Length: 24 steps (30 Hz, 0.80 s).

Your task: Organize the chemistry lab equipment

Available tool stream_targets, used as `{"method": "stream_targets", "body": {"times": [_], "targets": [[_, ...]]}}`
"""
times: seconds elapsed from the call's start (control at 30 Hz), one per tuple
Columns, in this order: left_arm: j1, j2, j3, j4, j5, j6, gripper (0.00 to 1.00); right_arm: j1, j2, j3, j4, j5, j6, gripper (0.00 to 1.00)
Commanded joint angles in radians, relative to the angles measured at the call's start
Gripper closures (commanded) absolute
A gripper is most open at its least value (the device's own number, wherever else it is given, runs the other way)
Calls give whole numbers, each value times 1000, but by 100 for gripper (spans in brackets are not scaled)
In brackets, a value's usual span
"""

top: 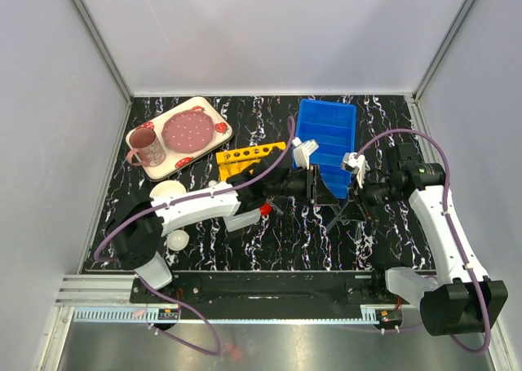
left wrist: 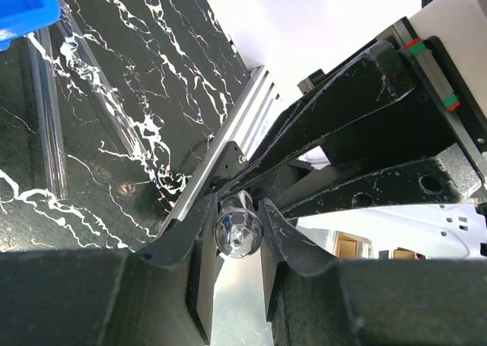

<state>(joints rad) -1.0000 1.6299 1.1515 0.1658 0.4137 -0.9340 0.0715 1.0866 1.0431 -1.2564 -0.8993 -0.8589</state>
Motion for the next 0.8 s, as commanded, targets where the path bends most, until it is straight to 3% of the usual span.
{"method": "stream_targets", "body": {"times": [0.0, 0.1, 0.17, 0.27, 0.5, 0.63, 0.77], "targets": [[-6, -59, -30, 69, -3, -2, 82, 10, -14, 15, 3, -44, -3, 80], [-5, -111, -82, 54, -52, 9, 83, 10, -11, 38, 5, -50, 30, 59], [8, -160, -107, 0, -104, 40, 83, 8, -16, 64, 5, -50, 61, 37], [40, -247, -153, -127, -223, 112, 83, 5, -31, 95, 9, -39, 92, 25], [199, -429, -178, -402, -463, 320, 83, -117, -74, 25, 150, 0, 198, 23], [316, -397, -113, -503, -547, 490, 83, -173, -123, -37, 293, 62, 296, 22], [347, -303, 12, -551, -613, 616, 83, -216, -146, -80, 356, 53, 327, 21]]}}
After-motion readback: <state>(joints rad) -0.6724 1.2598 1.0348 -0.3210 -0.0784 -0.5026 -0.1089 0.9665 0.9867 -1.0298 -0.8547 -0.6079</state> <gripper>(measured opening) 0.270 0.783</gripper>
